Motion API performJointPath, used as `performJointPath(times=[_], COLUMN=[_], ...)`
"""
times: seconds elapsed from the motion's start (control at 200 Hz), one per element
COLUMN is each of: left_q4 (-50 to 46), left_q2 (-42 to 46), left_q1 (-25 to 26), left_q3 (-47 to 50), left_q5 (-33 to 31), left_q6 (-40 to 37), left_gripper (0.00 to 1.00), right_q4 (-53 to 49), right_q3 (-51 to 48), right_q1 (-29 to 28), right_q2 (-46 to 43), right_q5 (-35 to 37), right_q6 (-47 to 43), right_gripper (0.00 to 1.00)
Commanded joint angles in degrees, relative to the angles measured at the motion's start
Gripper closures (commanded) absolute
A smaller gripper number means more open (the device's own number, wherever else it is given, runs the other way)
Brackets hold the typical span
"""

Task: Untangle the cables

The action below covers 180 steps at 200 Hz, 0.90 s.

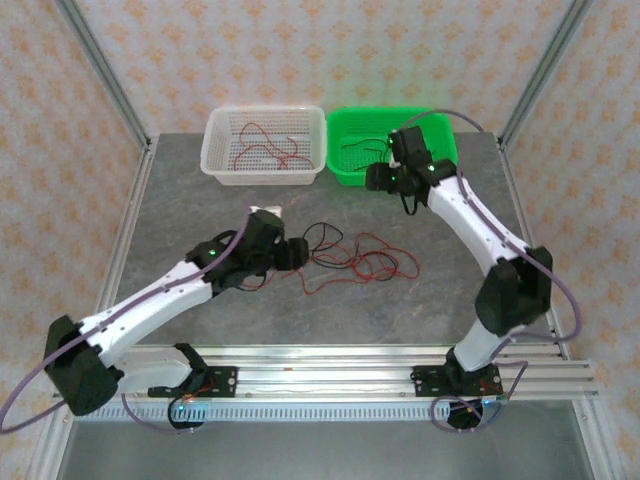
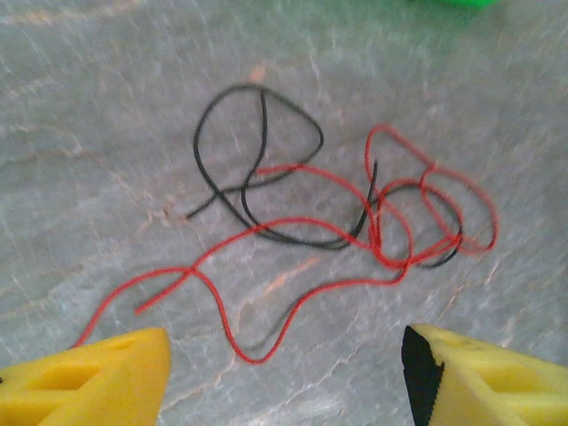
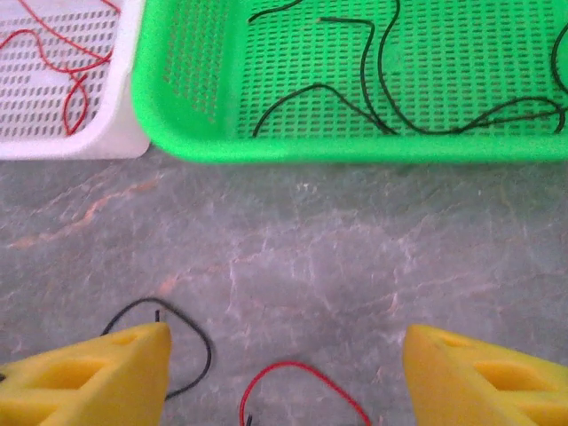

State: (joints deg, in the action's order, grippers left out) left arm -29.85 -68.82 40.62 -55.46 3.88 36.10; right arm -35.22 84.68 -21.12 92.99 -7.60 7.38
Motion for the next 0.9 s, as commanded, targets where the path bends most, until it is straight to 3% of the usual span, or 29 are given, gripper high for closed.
performJointPath(times=[0.0, 0.39, 0.556, 0.896], left_q4=[-3.98, 10.85, 15.01, 19.23], left_q2=[-3.86, -17.10, -22.14, -27.82], left_q1=[1.95, 3.04, 3.82, 3.71], left_q3=[-2.51, -5.13, -5.83, -7.01], left_q5=[-3.80, 5.44, 8.40, 7.64], left_q6=[0.96, 6.50, 10.61, 14.70], left_gripper=[0.31, 0.46, 0.47, 0.47], right_q4=[5.99, 12.17, 11.95, 12.02], right_q3=[-7.73, -28.78, -31.67, -32.21], right_q1=[0.47, 0.47, 0.47, 0.47], right_q2=[-7.51, -27.62, -30.27, -31.99], right_q5=[0.40, -0.58, 1.53, 2.19], right_q6=[3.10, 8.34, 8.35, 7.19], right_gripper=[0.32, 0.34, 0.34, 0.34])
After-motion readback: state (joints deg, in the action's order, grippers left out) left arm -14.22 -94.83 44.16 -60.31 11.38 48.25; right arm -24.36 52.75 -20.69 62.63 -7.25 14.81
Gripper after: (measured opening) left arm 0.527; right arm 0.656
